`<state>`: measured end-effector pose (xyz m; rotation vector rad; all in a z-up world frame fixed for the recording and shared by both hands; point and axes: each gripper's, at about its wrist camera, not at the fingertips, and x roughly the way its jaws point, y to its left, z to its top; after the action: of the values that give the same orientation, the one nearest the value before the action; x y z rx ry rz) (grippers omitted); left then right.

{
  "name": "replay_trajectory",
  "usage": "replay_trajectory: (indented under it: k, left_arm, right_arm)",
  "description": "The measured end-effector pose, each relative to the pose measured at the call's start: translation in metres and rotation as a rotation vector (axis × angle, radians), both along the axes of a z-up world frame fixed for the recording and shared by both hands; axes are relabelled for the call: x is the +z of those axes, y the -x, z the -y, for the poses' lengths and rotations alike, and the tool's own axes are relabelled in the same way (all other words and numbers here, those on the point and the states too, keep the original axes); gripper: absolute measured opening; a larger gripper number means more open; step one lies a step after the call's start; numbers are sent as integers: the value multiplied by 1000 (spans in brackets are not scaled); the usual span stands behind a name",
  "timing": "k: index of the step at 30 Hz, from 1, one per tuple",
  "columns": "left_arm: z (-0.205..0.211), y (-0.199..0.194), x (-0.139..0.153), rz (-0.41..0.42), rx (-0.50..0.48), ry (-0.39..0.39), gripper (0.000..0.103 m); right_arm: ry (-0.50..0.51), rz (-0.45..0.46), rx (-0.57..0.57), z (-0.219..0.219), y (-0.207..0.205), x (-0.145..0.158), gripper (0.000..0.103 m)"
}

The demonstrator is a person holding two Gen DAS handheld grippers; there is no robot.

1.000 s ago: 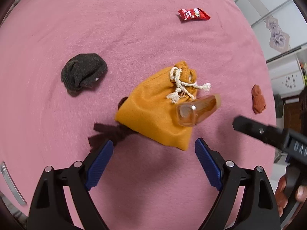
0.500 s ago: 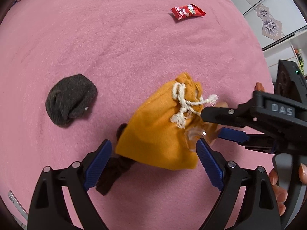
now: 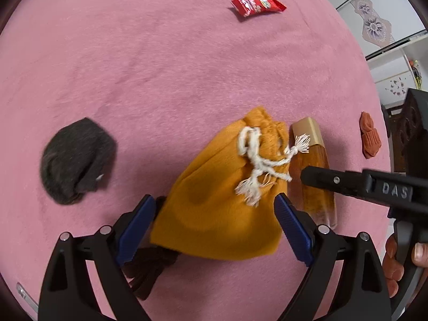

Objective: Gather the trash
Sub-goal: 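Grasp the amber perfume bottle with the right tool while the left tool grasps the orange pouch, then carry the pouch and bottle over the yellow bin and open both tools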

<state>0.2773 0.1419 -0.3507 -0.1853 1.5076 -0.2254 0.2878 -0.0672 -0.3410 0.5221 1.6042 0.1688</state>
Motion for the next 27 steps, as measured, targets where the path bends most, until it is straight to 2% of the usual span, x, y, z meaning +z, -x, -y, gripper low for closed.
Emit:
replay_trajectory:
  k: [6,8,10,11,13,14,16,19,22,27]
  left_arm:
    - [11,-12,-13,-38,29,-15,86]
    - [18,-16,-10,-26,29,-30,78]
    - [25,-16,-6,-24,19,-63,64]
    - [31,-14,-3,-12,13,-98,62]
    - [40,-11,2,6,3,-123,48]
    - [44,-9,5,13,6,-126,44]
    - [50,-4,10,26,17,-113,32]
    - [52,2,18,30,63,-72,26]
    - [58,11,24,10,108,6,26]
    - [81,28,33,-5,117,60,26]
  right_arm:
    - [-8,23,9,19,2,2,32]
    - [-2,28,15,20,4,4,32]
    - [-4,34,16,17,7,6,32]
    - [-7,35,16,16,7,6,32]
    - [-3,43,15,16,10,8,32]
    - [0,49,19,17,11,9,32]
    - [6,71,28,21,15,15,32]
    - [24,108,56,26,23,25,32]
    - [45,150,101,35,34,38,32]
    - [74,203,186,53,55,56,32]
